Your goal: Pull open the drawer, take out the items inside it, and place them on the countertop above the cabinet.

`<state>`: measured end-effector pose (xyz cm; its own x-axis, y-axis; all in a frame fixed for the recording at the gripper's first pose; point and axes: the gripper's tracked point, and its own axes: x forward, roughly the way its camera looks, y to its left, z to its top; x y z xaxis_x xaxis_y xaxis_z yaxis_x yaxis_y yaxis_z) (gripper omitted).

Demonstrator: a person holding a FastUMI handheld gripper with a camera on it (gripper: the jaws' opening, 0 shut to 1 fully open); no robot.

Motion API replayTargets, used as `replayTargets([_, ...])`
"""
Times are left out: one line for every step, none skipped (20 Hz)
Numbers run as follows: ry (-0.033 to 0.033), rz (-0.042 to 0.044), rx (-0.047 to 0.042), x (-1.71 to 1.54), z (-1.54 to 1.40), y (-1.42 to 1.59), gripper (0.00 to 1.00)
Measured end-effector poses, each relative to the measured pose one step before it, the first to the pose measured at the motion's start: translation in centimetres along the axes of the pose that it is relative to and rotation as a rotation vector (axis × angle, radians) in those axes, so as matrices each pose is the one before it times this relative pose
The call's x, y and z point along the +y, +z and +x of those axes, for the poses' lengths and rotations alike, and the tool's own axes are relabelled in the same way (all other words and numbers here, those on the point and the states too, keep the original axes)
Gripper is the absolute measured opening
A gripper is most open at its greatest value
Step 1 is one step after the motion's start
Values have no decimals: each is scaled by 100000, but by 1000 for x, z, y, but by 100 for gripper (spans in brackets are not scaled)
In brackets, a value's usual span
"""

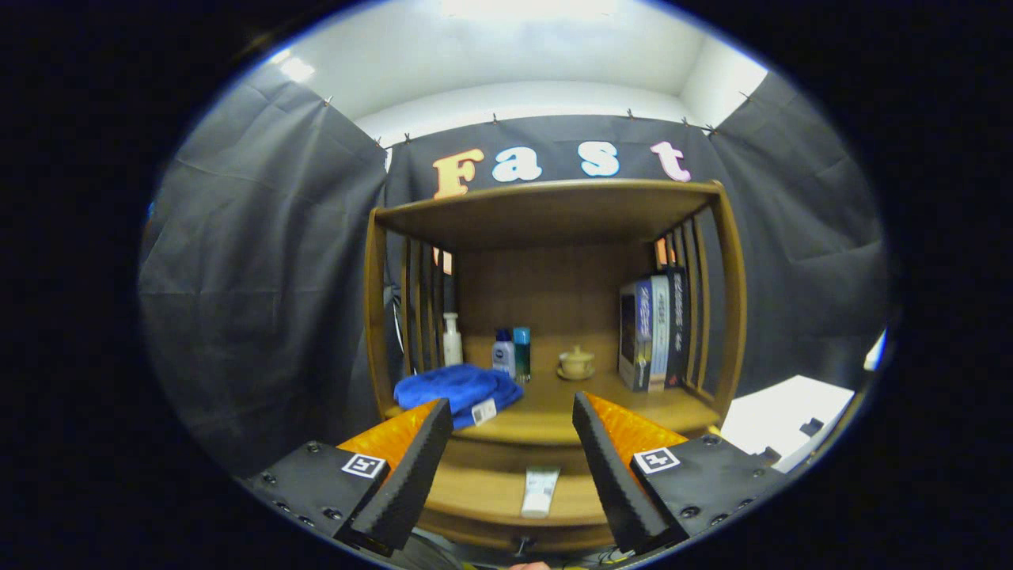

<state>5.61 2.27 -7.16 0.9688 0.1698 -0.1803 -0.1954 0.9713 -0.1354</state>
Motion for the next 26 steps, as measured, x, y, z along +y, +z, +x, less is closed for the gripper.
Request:
replayTargets([-1087, -2862, 2526, -793, 1431, 593, 98])
replayTargets([1184, -1670, 1491, -110, 1150, 659, 98])
replayTargets([2300, -315, -495, 253, 1145, 662, 98])
replayTargets([784, -340, 1999, 55, 1492, -95, 98])
replayTargets([292, -706, 4839, -130, 1047, -1158, 98])
replayTargets([1734, 250, 5518, 131, 952, -1477, 98])
replayTargets([1684, 2203, 5712, 400, 957, -1421, 99])
replayTargets([1806, 2892, 6158, 315, 966, -1332, 99])
replayTargets([1944, 2188, 7475, 287, 956, -1771, 99])
replayTargets([539, 1862, 6865, -35, 1156, -1655, 99])
replayTargets([-534, 935, 7312, -305, 851, -1902, 99])
replayTargets([-836, 304, 7984, -490, 801, -1877, 99])
replayTargets([-451, 701, 7139, -195, 577, -1785, 99])
replayTargets([392, 1097, 5145, 125, 1191, -1439, 99])
replayTargets([-313, 626, 5443, -110, 1138, -1237, 99])
replayTargets([-1017, -54, 7095, -73, 1078, -1568, 99])
replayTargets([-1759, 1141, 6627, -296, 1071, -1391, 99])
replayTargets([-720, 1299, 5931, -198, 1002, -1171, 99])
replayTargets([-540, 921, 5344, -195, 1063, -794, 99])
replayTargets([-1414, 574, 4265, -299, 364, -709, 99])
replayTargets([-1165, -652, 3498, -75, 631, -363, 99])
replayTargets([525, -993, 4706, 145, 1144, -431, 99])
replayTargets([1489, 1082, 4776, 129, 651, -517, 99])
replayTargets([701, 2436, 4172, -93, 621, -370, 99])
replayTargets([34, 2786, 2529, 20, 451, -25, 99])
replayTargets([-674, 1835, 1349, -150, 379, 163, 99])
